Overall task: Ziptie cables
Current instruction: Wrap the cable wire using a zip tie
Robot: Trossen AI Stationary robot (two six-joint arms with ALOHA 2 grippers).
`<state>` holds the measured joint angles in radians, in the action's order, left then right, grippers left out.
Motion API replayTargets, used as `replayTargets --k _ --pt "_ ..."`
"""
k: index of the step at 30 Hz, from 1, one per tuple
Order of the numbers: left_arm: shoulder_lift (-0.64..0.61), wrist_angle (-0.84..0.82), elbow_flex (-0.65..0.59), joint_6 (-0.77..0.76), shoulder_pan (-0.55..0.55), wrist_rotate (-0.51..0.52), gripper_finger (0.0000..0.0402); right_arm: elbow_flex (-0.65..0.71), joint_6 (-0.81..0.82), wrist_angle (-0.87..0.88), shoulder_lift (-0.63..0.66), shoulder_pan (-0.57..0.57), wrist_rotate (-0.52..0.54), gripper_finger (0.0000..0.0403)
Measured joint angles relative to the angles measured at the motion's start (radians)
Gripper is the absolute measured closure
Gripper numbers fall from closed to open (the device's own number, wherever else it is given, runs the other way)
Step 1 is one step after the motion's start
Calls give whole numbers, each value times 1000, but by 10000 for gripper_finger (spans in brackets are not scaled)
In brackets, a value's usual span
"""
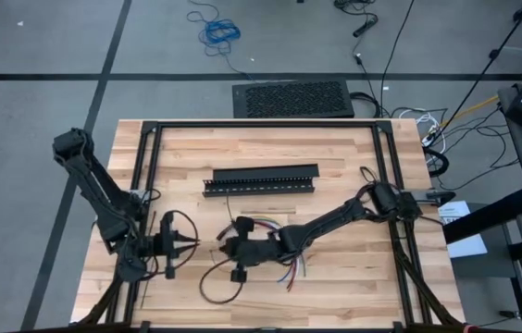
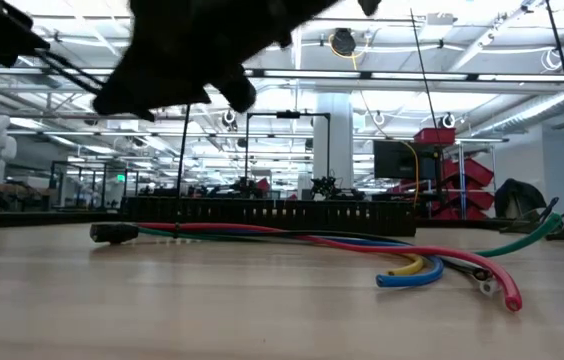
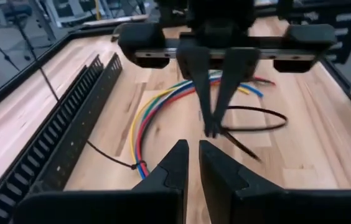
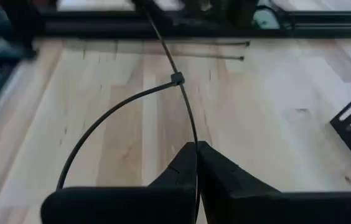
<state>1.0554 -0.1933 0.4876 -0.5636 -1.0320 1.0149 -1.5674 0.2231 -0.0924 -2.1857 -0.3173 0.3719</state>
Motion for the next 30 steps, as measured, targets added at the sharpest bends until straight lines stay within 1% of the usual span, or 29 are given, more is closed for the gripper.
replayTargets --k 3,6,8,11,13,15,18,21,23,26,28,30 --pt "0 69 -55 -6 -8 28 363 176 43 -287 35 37 -80 403" --pt "0 185 -115 4 -9 68 362 328 97 -575 41 74 -171 403" --pt "0 294 -159 33 -1 78 362 409 123 -698 41 92 -195 403" --pt "1 524 -229 135 33 73 362 492 135 -825 41 104 -190 403" --pt "1 673 -271 220 73 49 362 513 129 -887 41 104 -189 403" --pt "1 805 -306 302 132 -16 361 518 109 -887 42 102 -193 403" --pt "11 906 -318 385 244 -161 348 512 76 -863 41 91 -188 403" --pt "33 970 -318 441 348 -310 326 516 49 -862 41 72 -105 403" --pt "47 972 -318 442 395 -378 312 537 37 -826 60 55 1 403" --pt "79 967 -318 442 439 -419 301 582 52 -737 122 20 186 403" --pt "105 968 -318 448 464 -441 299 621 81 -676 176 -6 272 403" --pt "145 971 -311 461 496 -477 299 649 132 -588 232 -33 332 403"
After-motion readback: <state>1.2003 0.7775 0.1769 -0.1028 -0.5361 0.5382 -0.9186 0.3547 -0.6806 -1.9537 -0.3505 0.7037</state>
